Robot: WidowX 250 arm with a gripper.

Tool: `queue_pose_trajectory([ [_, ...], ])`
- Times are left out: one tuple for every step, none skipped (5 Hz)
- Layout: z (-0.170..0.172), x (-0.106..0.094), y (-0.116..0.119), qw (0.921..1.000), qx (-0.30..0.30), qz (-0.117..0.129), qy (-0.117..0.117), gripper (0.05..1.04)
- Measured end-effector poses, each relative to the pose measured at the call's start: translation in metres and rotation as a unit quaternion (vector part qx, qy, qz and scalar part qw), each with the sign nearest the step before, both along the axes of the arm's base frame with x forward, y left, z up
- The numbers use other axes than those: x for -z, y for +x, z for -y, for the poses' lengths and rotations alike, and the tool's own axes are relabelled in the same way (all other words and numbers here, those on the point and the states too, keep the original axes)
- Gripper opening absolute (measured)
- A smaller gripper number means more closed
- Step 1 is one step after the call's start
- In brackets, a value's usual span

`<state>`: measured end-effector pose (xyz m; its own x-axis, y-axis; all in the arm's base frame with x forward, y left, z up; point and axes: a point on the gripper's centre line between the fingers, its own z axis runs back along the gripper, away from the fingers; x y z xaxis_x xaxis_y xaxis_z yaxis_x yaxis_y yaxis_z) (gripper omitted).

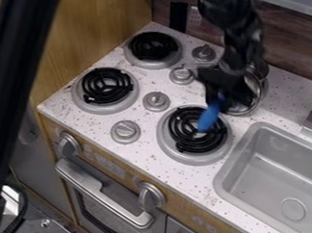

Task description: Put the blue spoon on the left side of the stove.

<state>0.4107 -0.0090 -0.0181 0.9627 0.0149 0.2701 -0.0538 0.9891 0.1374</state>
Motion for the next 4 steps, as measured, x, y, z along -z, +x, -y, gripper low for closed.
queue_pose_trajectory([
  [-0.042, -0.015, 0.011, 0.9989, -0.046, 0.004, -0.001, 0.343],
  [-0.078, -0.008, 0.018, 0.9976, -0.069, 0.0, 0.003, 0.343],
  [-0.101, -0.006, 0.029, 0.9963, -0.085, 0.001, 0.012, 0.343],
  [-0.122, 0.002, 0.033, 0.9961, -0.086, -0.01, 0.012, 0.343],
])
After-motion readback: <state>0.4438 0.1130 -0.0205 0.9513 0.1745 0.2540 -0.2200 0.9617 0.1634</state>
